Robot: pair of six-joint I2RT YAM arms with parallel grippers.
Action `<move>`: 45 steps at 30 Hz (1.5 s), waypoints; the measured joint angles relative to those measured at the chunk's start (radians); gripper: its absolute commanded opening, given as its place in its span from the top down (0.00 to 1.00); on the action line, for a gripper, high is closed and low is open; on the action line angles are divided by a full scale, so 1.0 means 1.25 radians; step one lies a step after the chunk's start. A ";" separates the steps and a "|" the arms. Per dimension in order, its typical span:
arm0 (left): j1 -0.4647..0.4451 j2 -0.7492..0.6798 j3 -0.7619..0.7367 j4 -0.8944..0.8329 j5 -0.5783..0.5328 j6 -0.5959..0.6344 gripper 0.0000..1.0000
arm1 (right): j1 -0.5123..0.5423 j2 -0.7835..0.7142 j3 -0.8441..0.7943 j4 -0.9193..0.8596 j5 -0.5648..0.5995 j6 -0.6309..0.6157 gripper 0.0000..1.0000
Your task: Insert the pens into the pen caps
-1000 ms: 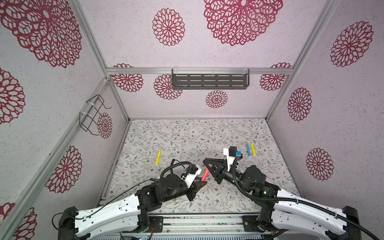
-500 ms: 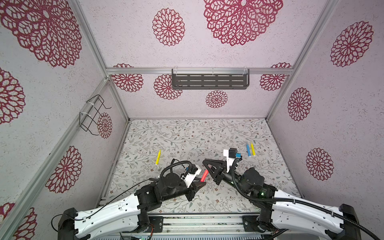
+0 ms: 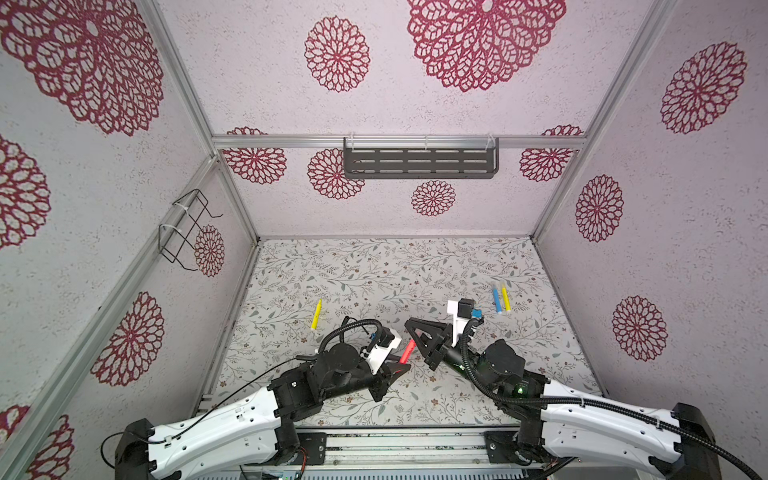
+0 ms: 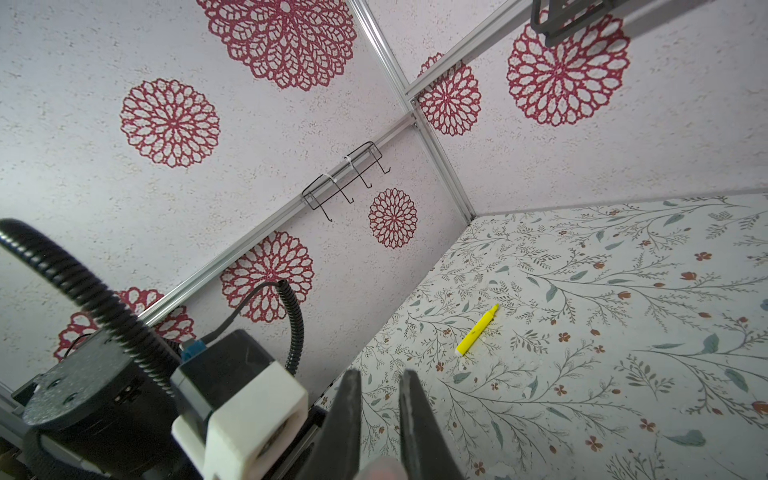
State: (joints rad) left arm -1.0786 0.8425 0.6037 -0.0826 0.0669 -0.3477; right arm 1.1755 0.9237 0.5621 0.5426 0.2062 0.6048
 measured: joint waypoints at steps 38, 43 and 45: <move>0.040 -0.001 0.000 -0.094 0.056 -0.004 1.00 | 0.052 0.055 -0.055 0.079 0.093 0.056 1.00; 0.040 -0.002 0.000 -0.054 0.082 -0.001 1.00 | 0.055 0.004 -0.045 0.034 0.092 0.051 1.00; 0.040 -0.007 0.000 -0.028 0.094 0.000 1.00 | 0.055 -0.022 -0.028 -0.001 0.084 0.039 1.00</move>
State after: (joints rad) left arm -1.0286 0.8341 0.6041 -0.1173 0.1844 -0.3477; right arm 1.2442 0.8967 0.5274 0.5419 0.3115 0.6537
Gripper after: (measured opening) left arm 0.185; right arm 0.174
